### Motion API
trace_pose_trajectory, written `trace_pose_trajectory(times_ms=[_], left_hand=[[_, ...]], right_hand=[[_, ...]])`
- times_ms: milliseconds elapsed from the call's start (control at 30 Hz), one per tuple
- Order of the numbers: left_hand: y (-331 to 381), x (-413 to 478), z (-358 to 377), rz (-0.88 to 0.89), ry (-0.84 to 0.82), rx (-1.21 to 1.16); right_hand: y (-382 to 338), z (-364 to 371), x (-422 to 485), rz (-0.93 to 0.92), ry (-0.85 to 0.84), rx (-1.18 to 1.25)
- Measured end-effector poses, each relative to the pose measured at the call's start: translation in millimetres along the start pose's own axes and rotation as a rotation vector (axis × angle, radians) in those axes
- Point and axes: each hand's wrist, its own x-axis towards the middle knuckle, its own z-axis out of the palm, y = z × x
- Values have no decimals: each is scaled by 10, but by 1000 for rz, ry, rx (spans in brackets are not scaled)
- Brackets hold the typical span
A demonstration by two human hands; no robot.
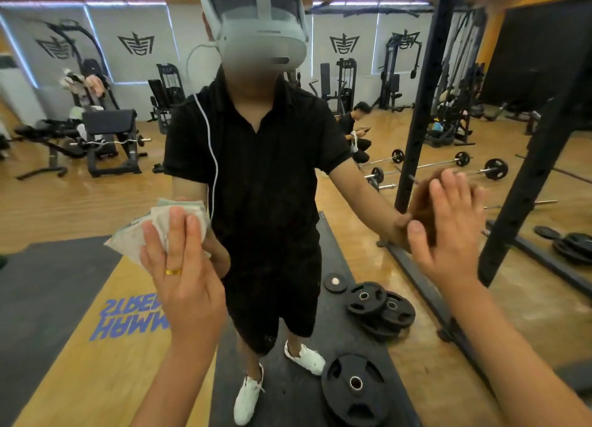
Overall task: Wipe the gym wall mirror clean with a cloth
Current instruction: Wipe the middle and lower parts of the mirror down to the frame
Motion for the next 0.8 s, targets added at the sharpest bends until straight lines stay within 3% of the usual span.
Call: trace_pose_trajectory(times_ms=[100, 333, 500, 567, 800], left_hand=[[23, 5, -14, -2, -8, 4], [158, 34, 33, -55, -50, 43], [185, 484, -26, 139, -85, 74], [256, 573, -5, 132, -69, 57], [479, -192, 204, 35, -165, 76]], right_hand=[[130, 92, -6, -101, 18, -65], [182, 134, -12, -137, 58, -43], [215, 137, -16, -160, 62, -22], [229, 147, -18, -171, 66, -17], [221, 192, -29, -165, 78, -13]])
